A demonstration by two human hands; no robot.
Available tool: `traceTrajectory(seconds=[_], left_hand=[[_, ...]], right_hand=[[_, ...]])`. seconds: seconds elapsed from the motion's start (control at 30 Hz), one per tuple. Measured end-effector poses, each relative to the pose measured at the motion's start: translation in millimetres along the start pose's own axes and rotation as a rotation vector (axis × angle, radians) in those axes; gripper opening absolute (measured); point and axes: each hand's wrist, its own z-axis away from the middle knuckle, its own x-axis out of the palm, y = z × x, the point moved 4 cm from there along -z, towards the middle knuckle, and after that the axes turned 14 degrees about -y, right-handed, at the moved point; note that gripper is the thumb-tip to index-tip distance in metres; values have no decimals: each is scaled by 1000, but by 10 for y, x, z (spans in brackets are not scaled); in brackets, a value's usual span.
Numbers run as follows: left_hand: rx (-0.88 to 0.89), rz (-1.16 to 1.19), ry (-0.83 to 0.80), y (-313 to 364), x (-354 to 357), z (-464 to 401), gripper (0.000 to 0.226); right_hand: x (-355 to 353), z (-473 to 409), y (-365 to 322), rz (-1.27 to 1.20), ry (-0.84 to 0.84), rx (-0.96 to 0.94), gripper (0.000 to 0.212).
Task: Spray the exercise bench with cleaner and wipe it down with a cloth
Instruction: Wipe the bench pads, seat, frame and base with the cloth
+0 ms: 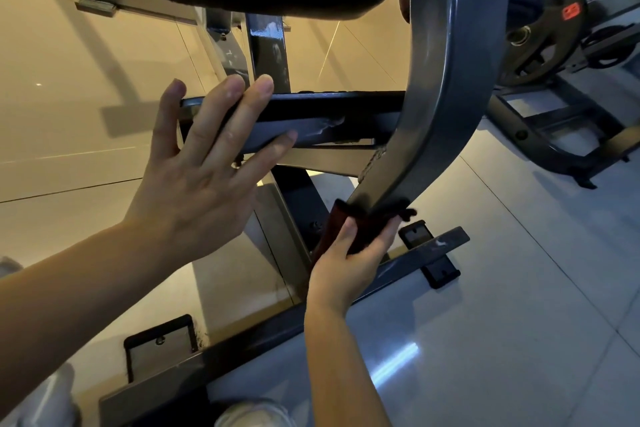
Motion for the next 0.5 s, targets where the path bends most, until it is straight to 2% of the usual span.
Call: traceTrajectory(seconds=[0.07,0.2,0.27,0.37,0.5], left_hand=[[13,-12,-12,-26,21,-8,62],[20,-15,-10,-43,23,6,63],[25,-5,-10,-36,3,-1,63],[37,1,-16,-31,-21,4,64],[33,-2,-8,-24,-35,15,64]], right_hand=[[-31,-66,-284,37,56,-162,63],[-106,-262,-879,161,144,-606,60],[-113,-420,-1018,255,163,-731,63],[-107,-542,-936,258,144,-731,72],[-11,-426,-467,252,109,-591,78]])
